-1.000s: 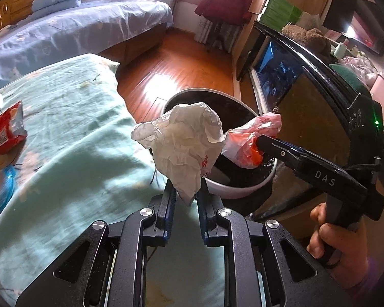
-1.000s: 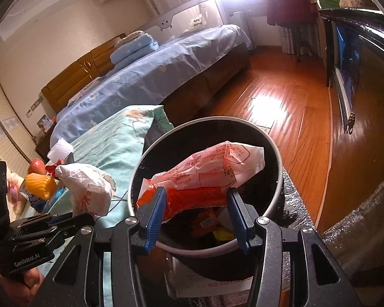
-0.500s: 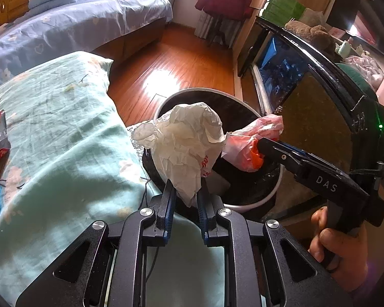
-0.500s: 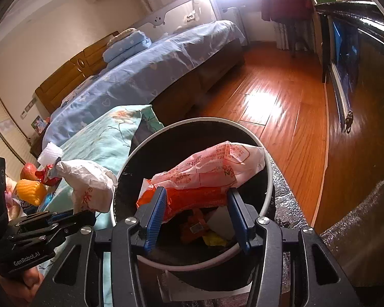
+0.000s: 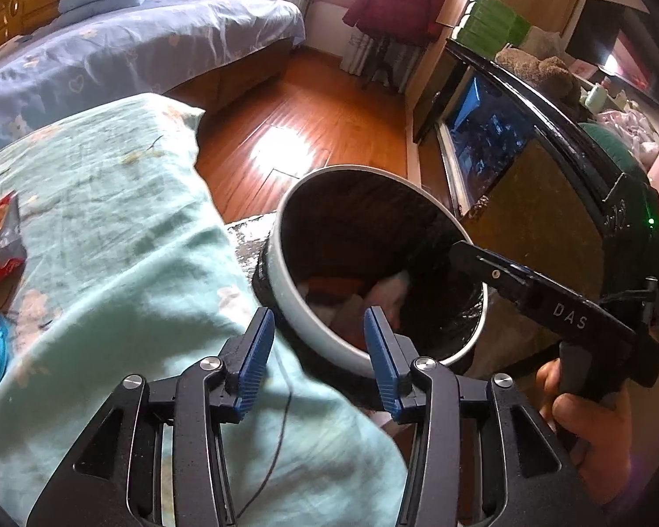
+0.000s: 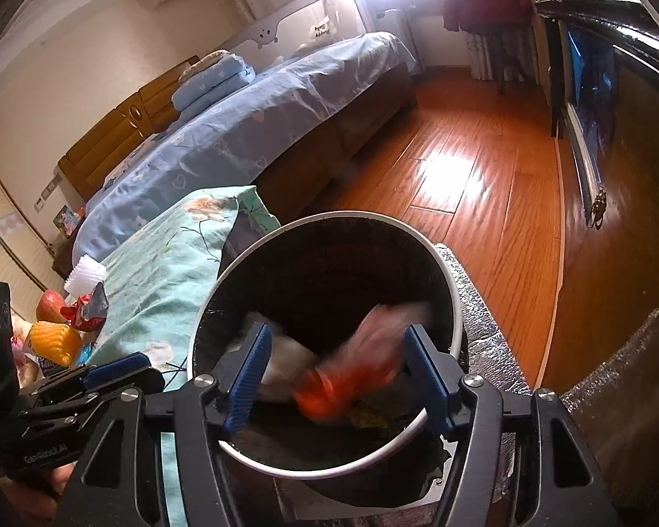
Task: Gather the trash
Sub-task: 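Open both grippers to drop the tissue and plastic bag into the bin, then grasp the red juice carton with the left gripper while the right gripper grasps the yellow foam net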
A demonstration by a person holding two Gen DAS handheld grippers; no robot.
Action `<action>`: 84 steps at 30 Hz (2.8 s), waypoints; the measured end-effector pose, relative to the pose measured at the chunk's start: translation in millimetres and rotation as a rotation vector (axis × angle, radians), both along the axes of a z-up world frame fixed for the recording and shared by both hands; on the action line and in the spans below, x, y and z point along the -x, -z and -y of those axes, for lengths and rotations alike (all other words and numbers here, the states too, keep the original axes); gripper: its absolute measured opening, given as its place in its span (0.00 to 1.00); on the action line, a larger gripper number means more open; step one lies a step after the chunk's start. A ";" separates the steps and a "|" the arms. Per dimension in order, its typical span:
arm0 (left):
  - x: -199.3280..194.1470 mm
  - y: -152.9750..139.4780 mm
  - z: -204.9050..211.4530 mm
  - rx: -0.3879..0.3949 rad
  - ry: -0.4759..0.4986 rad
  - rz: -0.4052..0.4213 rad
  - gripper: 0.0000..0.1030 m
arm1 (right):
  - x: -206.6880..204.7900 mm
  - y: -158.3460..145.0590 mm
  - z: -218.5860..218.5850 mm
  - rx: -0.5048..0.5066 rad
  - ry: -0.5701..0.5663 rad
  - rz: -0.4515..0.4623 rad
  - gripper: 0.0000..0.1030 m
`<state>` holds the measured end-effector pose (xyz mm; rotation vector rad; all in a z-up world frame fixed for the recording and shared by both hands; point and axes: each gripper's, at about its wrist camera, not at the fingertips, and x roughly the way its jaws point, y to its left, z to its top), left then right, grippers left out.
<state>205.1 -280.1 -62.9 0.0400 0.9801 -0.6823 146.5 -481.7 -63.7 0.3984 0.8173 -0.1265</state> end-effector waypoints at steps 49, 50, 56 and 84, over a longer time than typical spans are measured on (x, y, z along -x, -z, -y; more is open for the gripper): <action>47.3 8.6 -283.0 0.022 -0.519 0.036 0.49 | -7.1 -10.6 -233.9 -0.013 -0.453 0.056 0.75; 46.3 8.7 -287.5 0.021 -0.527 0.038 0.49 | -8.6 -9.4 -239.0 -0.012 -0.463 0.053 0.75; 34.0 6.4 -308.1 0.009 -0.562 0.052 0.49 | -17.3 -6.9 -259.1 -0.005 -0.512 0.046 0.75; -44.3 3.0 -323.3 -0.036 -0.532 0.095 0.49 | -77.4 -9.6 -324.5 0.082 -0.615 0.092 0.69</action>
